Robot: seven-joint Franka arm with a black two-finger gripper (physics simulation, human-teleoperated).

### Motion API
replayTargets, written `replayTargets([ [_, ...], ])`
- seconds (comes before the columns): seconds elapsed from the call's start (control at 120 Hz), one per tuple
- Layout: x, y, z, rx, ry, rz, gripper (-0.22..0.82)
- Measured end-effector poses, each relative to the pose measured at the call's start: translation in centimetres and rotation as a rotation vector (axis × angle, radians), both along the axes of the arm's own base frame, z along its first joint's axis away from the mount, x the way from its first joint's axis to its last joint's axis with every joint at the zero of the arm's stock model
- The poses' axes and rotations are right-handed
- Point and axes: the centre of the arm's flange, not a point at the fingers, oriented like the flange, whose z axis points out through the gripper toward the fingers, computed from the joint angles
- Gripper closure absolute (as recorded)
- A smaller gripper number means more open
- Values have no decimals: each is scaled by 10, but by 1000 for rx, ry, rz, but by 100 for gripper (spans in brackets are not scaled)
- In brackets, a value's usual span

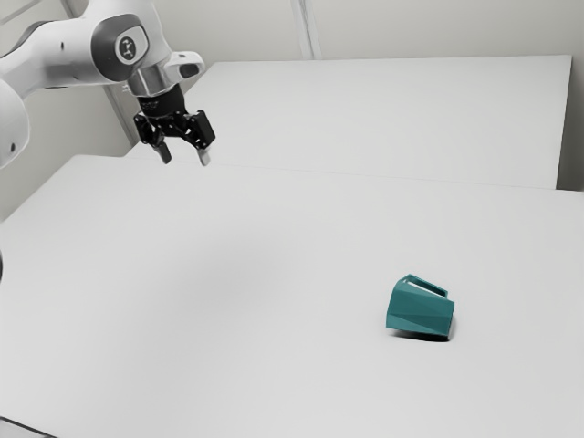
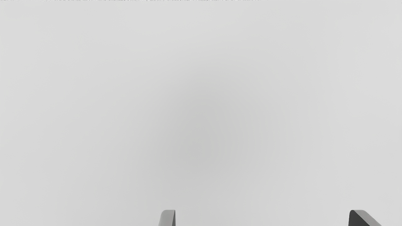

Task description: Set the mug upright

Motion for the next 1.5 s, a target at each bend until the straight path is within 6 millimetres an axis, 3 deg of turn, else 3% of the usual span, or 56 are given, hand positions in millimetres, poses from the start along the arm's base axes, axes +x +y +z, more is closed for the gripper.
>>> replayTargets([
  [0.3, 1, 0, -2, -1, -4, 2, 0],
  [0.425, -2, -2, -15, -3, 22, -2, 0],
  [0.533, -2, -25, -28, -53, 47, -30, 0],
  [0.692, 1, -50, -65, -306, 74, -24, 0],
  [0.942, -18, -144, -120, -513, 12, -99, 0],
  [1.092, -7, -170, -165, -590, -9, -106, 0],
  [1.3, -8, -216, -215, -701, 21, -127, 0],
  [1.417, -27, -251, -239, -790, 36, -103, 0],
  [1.5, -33, -263, -251, -825, 26, -82, 0],
])
